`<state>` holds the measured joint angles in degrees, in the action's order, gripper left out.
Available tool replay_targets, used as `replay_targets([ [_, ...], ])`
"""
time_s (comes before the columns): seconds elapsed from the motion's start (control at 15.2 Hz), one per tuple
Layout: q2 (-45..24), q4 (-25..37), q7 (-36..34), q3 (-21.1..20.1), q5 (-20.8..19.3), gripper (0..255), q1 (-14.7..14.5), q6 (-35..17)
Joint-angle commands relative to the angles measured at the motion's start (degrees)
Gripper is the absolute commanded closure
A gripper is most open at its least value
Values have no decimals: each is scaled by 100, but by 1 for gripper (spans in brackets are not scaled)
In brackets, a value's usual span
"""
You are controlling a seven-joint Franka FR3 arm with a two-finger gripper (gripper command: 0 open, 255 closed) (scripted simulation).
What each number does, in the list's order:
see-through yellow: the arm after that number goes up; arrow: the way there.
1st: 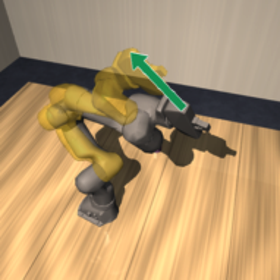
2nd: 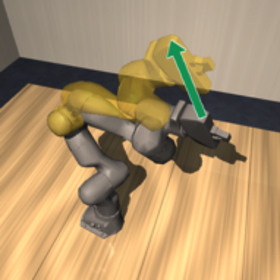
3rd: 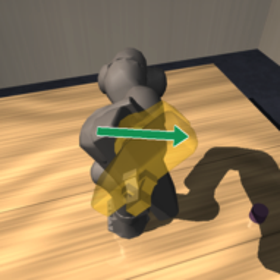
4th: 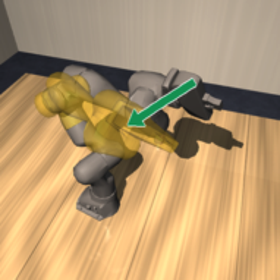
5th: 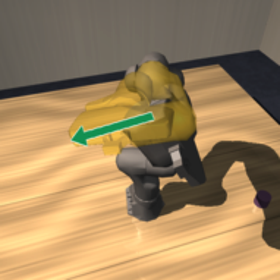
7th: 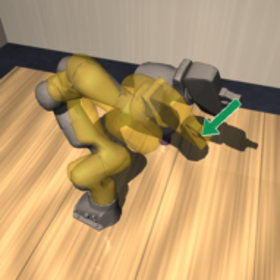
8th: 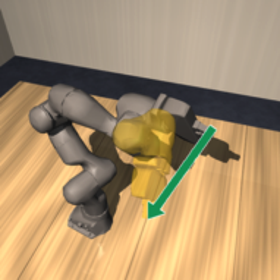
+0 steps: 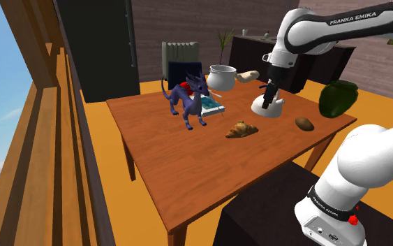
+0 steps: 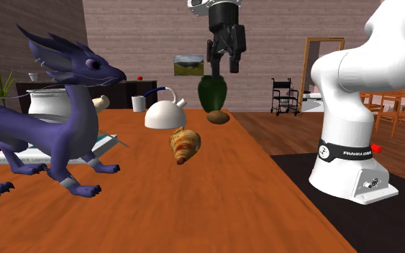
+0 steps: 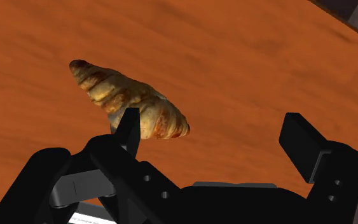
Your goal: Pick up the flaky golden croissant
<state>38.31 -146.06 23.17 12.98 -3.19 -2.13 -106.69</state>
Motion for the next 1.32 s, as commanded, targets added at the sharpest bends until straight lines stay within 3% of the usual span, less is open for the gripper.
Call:
replay_targets([
  [0.0,-326,-48,567,284,-105,0,-59,-335],
  [0.46,-1749,62,2500,1193,-128,0,-390,-1449],
  [0.86,-3348,544,4412,1764,517,0,-740,-2256],
  [1.25,-3752,457,4687,1772,808,0,-753,-2675],
])
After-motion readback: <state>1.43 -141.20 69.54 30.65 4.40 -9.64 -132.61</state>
